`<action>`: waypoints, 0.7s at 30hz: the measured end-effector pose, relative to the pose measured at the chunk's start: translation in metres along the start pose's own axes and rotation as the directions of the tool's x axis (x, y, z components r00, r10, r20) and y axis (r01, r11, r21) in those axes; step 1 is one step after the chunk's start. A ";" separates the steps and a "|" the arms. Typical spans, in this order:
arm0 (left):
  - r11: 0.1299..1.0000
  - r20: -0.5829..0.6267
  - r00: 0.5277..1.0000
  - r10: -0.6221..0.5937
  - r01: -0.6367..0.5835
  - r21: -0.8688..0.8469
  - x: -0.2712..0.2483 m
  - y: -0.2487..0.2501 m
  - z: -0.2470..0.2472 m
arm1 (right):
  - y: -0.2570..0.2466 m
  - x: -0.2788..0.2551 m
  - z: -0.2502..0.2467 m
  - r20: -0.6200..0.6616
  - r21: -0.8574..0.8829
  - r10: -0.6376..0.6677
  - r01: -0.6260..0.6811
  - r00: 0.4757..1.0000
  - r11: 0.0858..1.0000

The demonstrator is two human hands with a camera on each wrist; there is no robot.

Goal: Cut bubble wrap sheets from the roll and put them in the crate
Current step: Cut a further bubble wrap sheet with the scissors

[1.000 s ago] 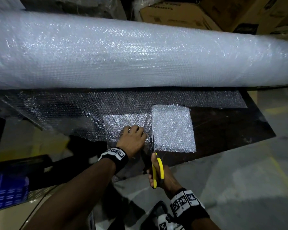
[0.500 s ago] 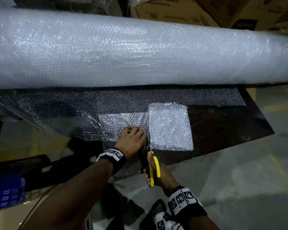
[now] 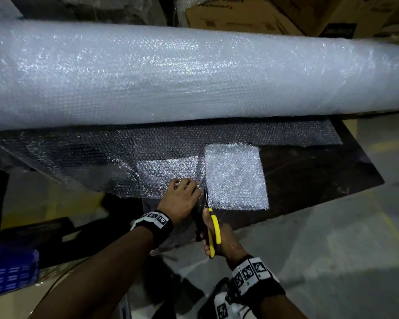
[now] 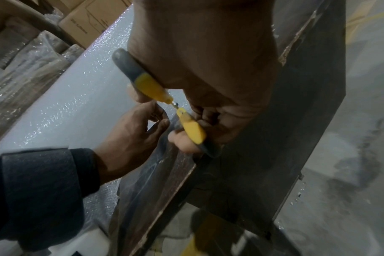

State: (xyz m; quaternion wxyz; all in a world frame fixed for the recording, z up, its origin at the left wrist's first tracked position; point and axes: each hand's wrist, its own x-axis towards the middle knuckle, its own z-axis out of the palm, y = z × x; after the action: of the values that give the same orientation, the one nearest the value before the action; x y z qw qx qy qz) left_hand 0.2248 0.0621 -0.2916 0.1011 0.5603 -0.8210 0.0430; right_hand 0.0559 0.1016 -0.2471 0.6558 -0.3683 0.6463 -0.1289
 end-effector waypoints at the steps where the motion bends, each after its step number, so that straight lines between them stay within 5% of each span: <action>1: 1.000 -0.001 1.000 -0.003 0.003 0.000 0.000 0.000 0.000 | -0.001 0.001 0.001 0.006 -0.003 -0.004 0.004 1.000 1.000; 16: 1.000 0.016 1.000 -0.015 0.015 -0.009 0.000 0.002 0.001 | -0.015 0.006 0.002 -0.011 -0.002 -0.015 0.015 1.000 1.000; 21: 1.000 0.058 0.998 -0.014 0.014 0.002 0.000 0.003 0.001 | -0.016 0.008 -0.001 -0.013 -0.160 -0.095 0.092 0.995 0.983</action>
State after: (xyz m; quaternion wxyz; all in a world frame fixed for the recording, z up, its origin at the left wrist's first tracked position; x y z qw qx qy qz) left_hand 0.2222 0.0625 -0.2928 0.0772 0.5670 -0.8196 0.0266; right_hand 0.0608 0.0846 -0.2428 0.6110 -0.4480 0.6431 -0.1113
